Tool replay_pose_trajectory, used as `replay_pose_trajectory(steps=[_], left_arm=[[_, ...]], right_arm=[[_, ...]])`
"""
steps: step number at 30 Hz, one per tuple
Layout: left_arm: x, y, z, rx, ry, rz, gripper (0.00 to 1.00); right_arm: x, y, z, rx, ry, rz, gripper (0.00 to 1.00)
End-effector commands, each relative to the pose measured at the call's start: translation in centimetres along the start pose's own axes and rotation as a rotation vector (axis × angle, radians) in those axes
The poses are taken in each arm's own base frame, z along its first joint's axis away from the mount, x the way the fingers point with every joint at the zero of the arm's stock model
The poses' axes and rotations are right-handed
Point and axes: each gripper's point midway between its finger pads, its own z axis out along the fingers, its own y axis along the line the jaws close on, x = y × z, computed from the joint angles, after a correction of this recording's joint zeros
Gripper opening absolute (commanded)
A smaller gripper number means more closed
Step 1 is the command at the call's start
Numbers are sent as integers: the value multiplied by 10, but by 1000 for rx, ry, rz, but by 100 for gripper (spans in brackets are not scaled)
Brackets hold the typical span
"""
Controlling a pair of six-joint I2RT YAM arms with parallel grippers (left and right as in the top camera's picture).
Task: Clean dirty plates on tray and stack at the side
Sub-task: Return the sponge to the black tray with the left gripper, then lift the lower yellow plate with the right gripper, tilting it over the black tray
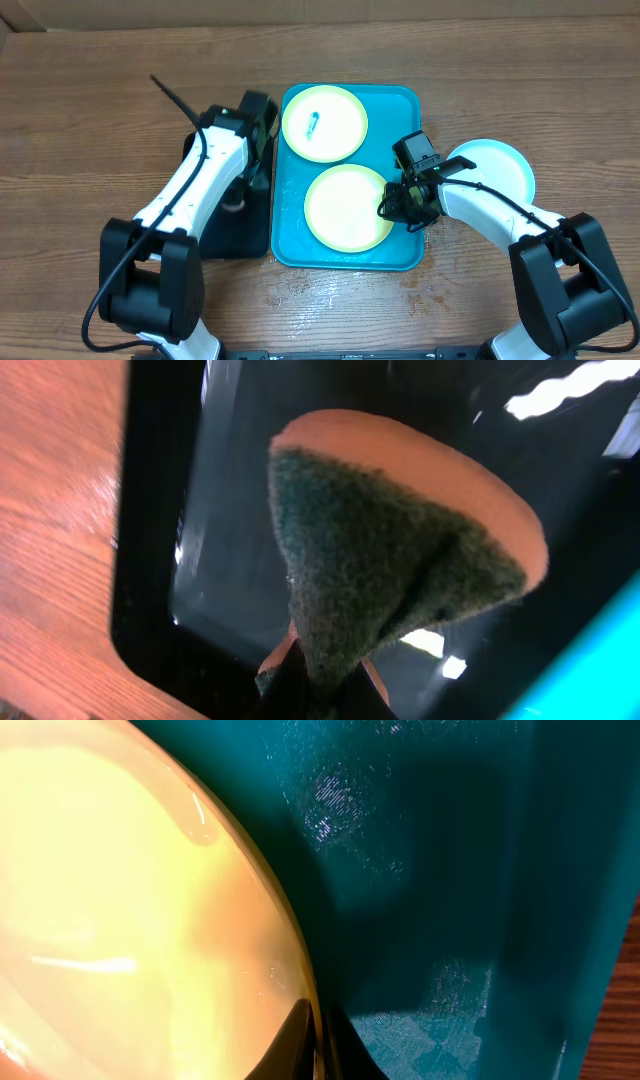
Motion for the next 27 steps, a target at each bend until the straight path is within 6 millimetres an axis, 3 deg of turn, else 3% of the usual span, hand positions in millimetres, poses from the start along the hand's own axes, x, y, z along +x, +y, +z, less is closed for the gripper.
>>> replay_pose_trajectory(steps=[1, 5, 7, 8, 9, 17, 22, 27], left_arm=[[3, 1, 7, 49, 47, -1, 4], [-4, -4, -6, 136, 50, 20, 5], [-8, -5, -19, 184, 37, 29, 17], [-10, -5, -26, 206, 28, 27, 31], [-16, -3, -44, 245, -5, 26, 45], [-25, 33, -142, 406, -235, -5, 73], [-13, 59, -194, 476, -379, -39, 88], [7, 76, -230, 561, -491, -50, 96]], right_arm=[[5, -20, 11, 87, 18, 6, 4], [5, -20, 11, 87, 17, 6, 4], [5, -19, 6, 87, 19, 6, 4], [5, -18, 2, 88, 19, 6, 4], [1, -13, -11, 80, 5, 3, 4], [-26, 16, -91, 11, -161, -54, 4], [-45, 55, -130, -46, -278, -150, 4], [-57, 112, -140, -67, -465, -280, 4]])
